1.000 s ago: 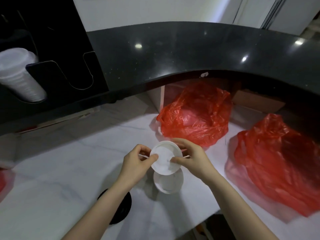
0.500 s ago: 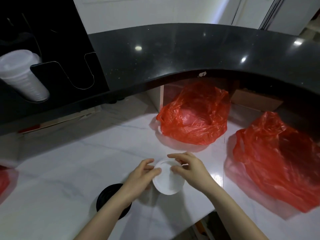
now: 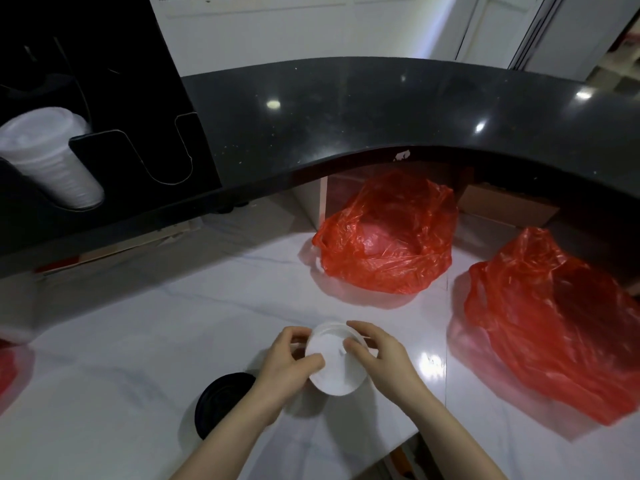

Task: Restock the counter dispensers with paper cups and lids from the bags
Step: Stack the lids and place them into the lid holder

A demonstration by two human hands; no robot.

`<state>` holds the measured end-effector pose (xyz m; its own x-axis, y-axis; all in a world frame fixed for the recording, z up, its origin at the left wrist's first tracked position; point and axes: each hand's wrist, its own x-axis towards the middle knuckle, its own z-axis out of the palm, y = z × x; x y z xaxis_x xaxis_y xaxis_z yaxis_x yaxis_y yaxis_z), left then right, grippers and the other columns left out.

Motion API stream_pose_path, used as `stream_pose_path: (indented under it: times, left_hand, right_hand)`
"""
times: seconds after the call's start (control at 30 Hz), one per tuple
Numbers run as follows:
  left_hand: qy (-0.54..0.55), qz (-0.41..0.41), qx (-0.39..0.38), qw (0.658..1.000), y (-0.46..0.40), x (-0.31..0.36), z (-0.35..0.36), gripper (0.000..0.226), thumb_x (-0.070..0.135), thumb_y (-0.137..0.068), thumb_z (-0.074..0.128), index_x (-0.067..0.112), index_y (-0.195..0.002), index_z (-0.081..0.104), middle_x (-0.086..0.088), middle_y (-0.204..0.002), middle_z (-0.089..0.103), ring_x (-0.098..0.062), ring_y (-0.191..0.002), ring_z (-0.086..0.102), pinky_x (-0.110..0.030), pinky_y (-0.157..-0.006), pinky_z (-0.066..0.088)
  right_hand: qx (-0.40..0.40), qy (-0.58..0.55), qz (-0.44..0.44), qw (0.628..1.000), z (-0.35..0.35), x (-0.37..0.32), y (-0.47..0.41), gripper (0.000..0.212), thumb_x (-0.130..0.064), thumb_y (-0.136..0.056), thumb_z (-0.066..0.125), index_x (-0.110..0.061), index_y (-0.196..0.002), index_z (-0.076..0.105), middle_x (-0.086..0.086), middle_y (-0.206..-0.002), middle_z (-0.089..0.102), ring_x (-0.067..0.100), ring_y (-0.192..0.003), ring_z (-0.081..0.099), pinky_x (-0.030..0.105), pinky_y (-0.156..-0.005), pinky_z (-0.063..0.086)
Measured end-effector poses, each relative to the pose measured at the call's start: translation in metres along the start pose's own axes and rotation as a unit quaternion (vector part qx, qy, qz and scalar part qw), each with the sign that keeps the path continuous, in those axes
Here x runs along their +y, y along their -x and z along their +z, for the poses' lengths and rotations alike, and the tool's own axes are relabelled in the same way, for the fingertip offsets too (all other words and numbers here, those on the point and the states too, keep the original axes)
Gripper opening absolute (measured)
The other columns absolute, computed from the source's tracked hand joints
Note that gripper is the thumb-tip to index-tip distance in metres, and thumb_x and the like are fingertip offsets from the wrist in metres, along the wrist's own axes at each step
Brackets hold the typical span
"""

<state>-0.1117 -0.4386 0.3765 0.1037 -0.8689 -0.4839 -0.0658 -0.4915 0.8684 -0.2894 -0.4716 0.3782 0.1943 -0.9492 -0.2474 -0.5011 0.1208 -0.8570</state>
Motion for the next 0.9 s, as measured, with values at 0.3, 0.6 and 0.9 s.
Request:
stream_pose_path:
  times: [0.3,0.6,0.9]
  left_hand:
    - [-0.067,0.239,0.002,0.969,0.023,0.040,-0.064,0.079,0.033,-0.055,0.085,0.041,-0.125,0.049,0.018,-0.131,0.049,0.001,-0.121,0.050,-0.012,-0.081,0.048]
    - [-0.025,0.340,0.039,0.939,0.050,0.093,-0.163,0.075,0.038,-0.058,0.089,0.045,-0.122,0.050,0.018,-0.127,0.055,-0.007,-0.121,0.054,-0.025,-0.087,0.053]
    - [-0.064,0.471,0.148,0.867,0.059,0.181,-0.229,0.069,0.022,-0.074,0.084,0.026,-0.135,0.052,0.014,-0.129,0.058,0.002,-0.117,0.055,-0.016,-0.092,0.047]
  right_hand:
    - [0.074,-0.042,-0.243,0.966,0.018,-0.073,0.013,0.062,-0.032,-0.074,0.072,-0.029,-0.133,0.053,-0.016,-0.127,0.050,0.013,-0.121,0.051,0.022,-0.086,0.051]
    - [-0.063,-0.009,-0.313,0.948,0.042,-0.180,0.009,0.088,-0.032,-0.068,0.082,-0.035,-0.143,0.037,-0.011,-0.142,0.033,0.010,-0.134,0.036,0.020,-0.103,0.040]
    - [-0.013,0.020,-0.385,0.923,0.032,-0.308,-0.017,0.093,-0.034,-0.053,0.091,-0.031,-0.135,0.047,-0.011,-0.130,0.053,0.006,-0.122,0.051,0.022,-0.095,0.047]
